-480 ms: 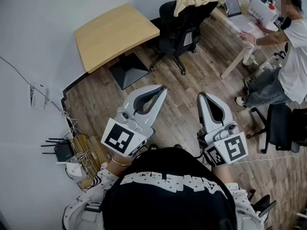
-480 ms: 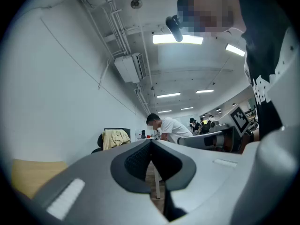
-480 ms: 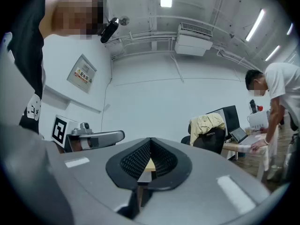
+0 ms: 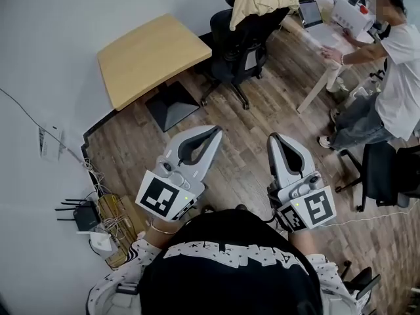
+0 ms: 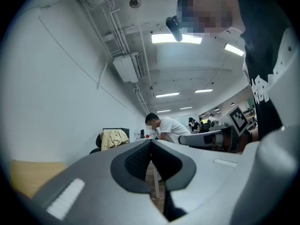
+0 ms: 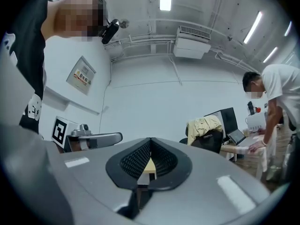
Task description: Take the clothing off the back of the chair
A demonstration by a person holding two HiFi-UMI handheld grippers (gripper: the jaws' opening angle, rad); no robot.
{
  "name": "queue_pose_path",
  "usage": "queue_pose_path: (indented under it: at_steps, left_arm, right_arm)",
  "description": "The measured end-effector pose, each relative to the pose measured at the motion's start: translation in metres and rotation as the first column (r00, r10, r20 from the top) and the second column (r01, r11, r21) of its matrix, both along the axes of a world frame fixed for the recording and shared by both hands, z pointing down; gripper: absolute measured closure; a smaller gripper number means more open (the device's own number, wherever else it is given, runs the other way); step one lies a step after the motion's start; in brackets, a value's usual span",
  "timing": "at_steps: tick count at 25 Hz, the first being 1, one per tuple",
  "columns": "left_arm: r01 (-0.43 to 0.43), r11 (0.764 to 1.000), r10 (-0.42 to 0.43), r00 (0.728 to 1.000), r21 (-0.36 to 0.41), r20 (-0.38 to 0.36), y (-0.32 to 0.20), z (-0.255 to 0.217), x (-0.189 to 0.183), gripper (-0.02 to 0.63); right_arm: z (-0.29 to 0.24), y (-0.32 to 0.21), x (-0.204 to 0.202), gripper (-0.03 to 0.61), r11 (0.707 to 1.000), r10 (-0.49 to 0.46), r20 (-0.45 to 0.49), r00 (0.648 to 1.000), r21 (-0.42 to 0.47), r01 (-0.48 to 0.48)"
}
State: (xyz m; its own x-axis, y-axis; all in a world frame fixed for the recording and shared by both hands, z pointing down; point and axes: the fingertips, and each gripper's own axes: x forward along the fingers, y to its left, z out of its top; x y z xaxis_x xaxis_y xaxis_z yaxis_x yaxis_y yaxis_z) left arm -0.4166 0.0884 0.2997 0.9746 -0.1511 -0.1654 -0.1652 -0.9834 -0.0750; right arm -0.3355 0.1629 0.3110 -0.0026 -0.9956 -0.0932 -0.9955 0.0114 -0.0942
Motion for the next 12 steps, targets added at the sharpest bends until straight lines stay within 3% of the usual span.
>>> queue_pose_path:
  at_steps: [12]
  left_arm:
    - [-0.011, 1.000, 0.011, 1.000, 0.021, 0.016, 0.017, 0.005, 0.021, 0.614]
  right_arm:
    - [-0.002, 0.023, 0.033, 0.543, 0.999, 0.020, -0.023, 1.000, 0.036, -0.019]
